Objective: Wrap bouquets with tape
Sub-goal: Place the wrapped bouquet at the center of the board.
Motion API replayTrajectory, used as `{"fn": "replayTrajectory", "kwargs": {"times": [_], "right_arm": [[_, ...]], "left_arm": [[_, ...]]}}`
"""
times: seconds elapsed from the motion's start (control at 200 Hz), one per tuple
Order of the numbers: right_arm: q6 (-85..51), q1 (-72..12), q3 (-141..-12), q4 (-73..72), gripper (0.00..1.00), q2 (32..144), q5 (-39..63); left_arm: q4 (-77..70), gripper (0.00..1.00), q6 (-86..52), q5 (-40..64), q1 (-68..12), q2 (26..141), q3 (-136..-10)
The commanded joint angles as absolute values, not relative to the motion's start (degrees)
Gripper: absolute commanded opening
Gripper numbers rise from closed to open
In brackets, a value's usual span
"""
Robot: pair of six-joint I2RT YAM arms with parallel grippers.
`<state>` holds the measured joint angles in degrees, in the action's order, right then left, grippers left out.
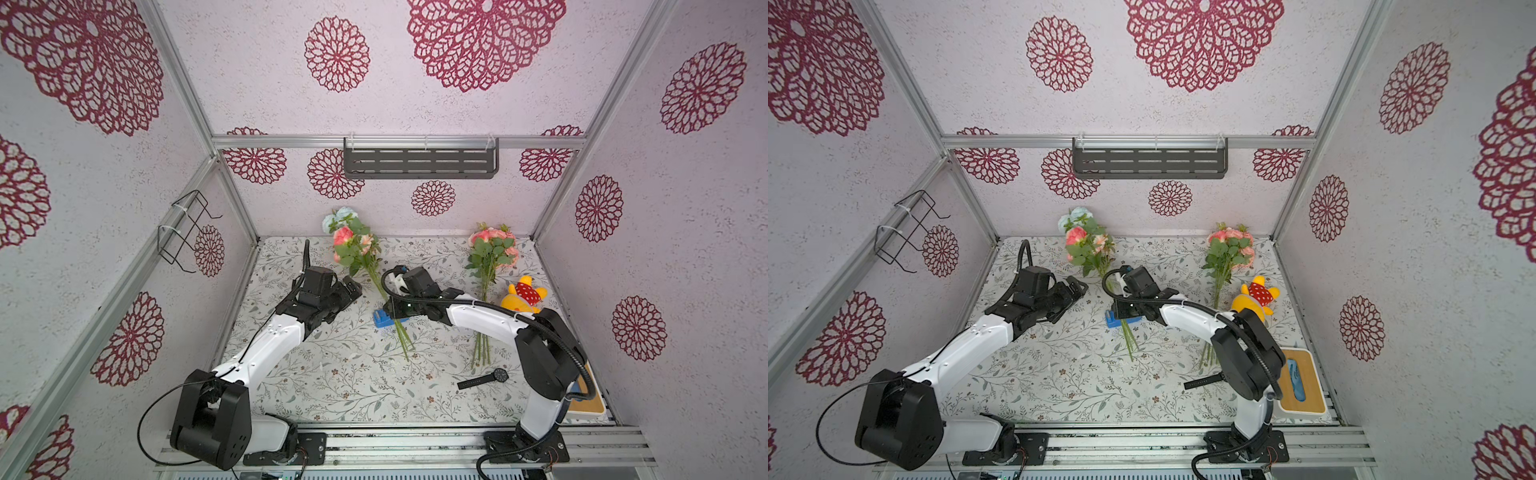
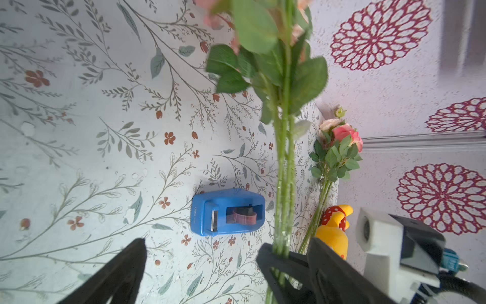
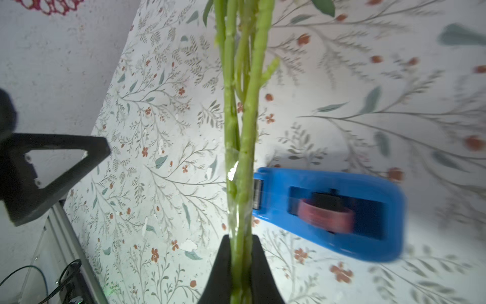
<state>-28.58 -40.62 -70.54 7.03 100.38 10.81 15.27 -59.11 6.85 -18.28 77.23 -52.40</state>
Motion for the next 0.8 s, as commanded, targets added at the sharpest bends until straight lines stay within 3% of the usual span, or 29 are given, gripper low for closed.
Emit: {"fn": "replayTrajectory", "kwargs": {"times": [0.0, 0.345, 0.791], "right_arm": [[-28.4, -36.1, -66.8, 5.9, 0.00, 92.4, 3.9], [-33.1, -31.0, -53.8, 7.7, 0.00, 84.2, -6.1], [-45.8, -37.4, -43.8, 5.8, 0.00, 84.7, -7.2]], "left_arm": [[14.9, 0.98, -57.9, 5.7, -17.8, 76.0, -52.2], [13.2, 0.98, -59.0, 8.3, -18.3, 79.0, -52.0], [12.0, 0.98, -60.4, 8.7, -19.8, 79.6, -51.3]]}}
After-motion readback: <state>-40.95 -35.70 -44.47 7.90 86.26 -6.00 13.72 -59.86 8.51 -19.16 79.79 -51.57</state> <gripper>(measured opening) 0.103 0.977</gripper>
